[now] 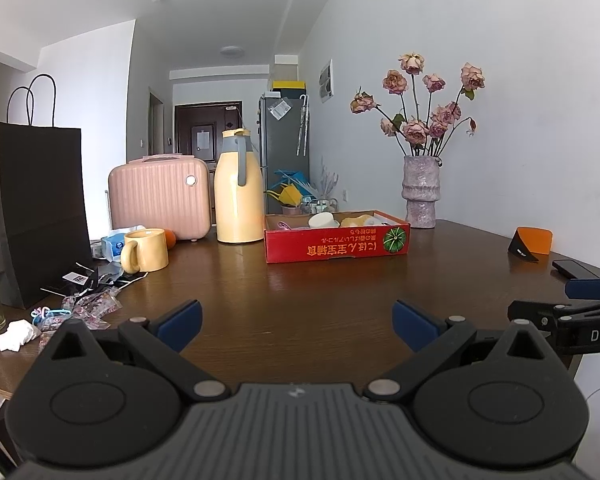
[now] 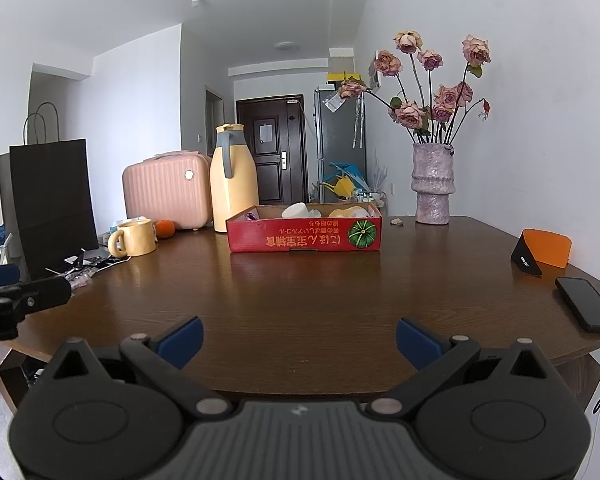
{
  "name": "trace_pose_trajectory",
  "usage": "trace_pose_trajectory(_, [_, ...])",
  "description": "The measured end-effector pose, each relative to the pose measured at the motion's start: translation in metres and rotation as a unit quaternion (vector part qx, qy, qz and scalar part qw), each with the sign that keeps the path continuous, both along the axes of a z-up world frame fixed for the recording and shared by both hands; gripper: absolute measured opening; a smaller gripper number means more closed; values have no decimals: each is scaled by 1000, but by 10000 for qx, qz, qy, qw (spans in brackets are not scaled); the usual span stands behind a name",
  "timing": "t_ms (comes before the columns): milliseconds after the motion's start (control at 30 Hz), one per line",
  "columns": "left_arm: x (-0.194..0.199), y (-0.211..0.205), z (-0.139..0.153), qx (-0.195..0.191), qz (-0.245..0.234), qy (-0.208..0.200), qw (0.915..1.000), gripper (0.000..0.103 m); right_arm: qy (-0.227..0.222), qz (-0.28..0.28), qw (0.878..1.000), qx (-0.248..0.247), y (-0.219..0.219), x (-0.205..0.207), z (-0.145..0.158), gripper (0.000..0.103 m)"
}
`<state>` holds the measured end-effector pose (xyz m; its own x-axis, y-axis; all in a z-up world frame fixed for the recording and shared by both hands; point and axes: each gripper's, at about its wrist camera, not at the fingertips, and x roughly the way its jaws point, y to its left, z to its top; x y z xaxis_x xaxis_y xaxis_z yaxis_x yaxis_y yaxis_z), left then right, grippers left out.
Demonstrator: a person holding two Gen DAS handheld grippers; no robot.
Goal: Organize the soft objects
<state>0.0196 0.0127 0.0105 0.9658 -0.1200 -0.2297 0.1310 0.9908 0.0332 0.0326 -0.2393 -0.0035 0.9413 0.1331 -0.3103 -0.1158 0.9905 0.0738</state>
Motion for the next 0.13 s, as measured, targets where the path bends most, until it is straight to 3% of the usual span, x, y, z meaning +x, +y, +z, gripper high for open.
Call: trace_pose_trajectory(133, [2,-1,0,34,-32,-25,10000,103,12,17,10000,25,0,1,-1,103])
